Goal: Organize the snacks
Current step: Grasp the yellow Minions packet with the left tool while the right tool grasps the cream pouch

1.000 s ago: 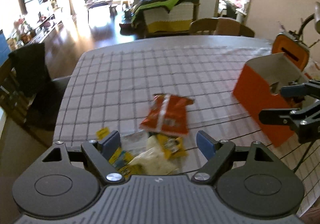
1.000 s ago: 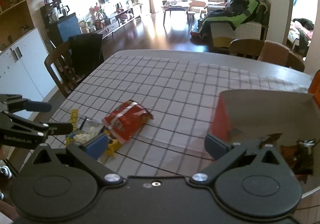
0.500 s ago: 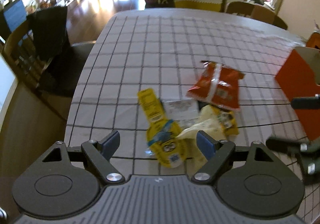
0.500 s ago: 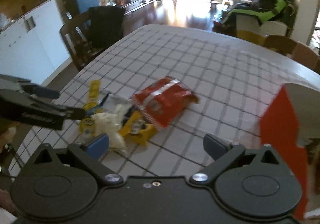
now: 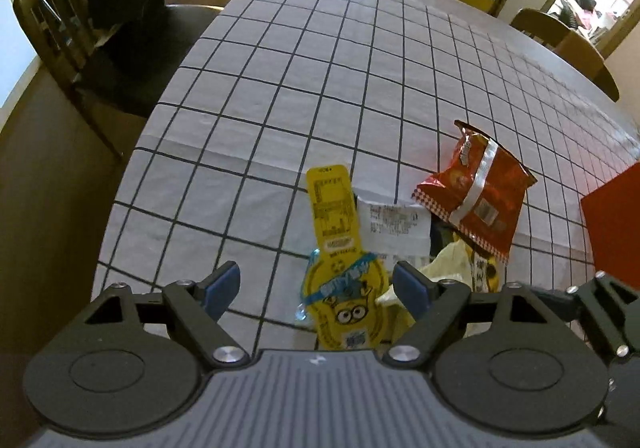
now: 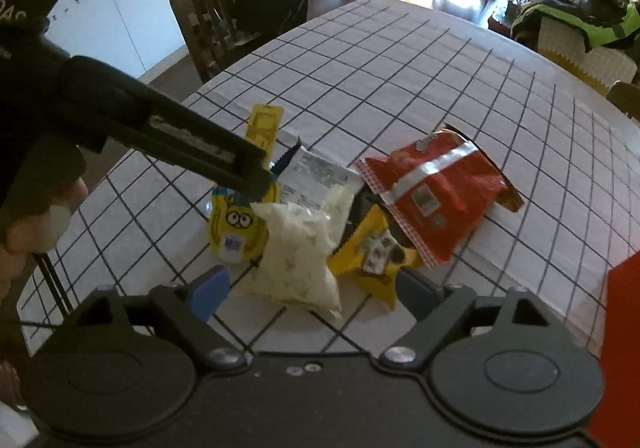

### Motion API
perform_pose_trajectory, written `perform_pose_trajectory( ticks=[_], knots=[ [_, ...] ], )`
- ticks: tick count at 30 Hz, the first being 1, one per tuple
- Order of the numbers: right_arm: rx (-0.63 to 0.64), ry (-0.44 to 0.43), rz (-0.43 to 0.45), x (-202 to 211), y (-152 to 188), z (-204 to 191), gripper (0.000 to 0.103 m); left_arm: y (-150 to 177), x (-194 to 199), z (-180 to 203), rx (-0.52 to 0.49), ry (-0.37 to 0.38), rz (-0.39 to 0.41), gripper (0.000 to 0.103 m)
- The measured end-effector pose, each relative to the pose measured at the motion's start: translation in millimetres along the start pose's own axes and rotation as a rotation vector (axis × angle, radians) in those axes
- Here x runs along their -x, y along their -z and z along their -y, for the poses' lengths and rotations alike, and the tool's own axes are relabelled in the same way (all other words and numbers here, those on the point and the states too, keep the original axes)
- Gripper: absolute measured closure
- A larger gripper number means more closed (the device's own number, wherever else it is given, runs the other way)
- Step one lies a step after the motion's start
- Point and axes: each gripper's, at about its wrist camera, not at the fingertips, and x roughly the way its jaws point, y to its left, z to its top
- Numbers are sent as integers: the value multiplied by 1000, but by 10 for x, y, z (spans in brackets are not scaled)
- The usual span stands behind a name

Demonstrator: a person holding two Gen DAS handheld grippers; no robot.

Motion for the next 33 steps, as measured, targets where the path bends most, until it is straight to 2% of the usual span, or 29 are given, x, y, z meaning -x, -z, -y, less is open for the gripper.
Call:
perform_pose_trajectory(
  ticks=[8,11,12,13,18,22,24,33],
  knots=[
    [1,-9,-37,-154,-91,-65,27,-53,-158,120,-15,-42,-41,19],
    [1,2,-39,-178,-93,-84,28,-59,-202,144,-13,-50,-52,20],
    [1,5,-40,-186,-96,-93,28,-59,-210,147,-13,-50,-54,22],
    [2,10,-40,-197,-100,-106,30,-56,-218,152,-15,-52,-57,28],
    [29,43,-36,-231,-92,-176,48,-45,-223,145,-1,-32,-65,38],
    [34,40,-26,-233,-80,-190,67,-24,-205,148,0,-22,-64,49],
    [35,45,-19,-218,-67,-194,67,-10,-196,144,-1,-15,-65,53],
    [1,37,4,-92,26,-142,73,72,-129,3,28,-9,-62,53]
  ],
)
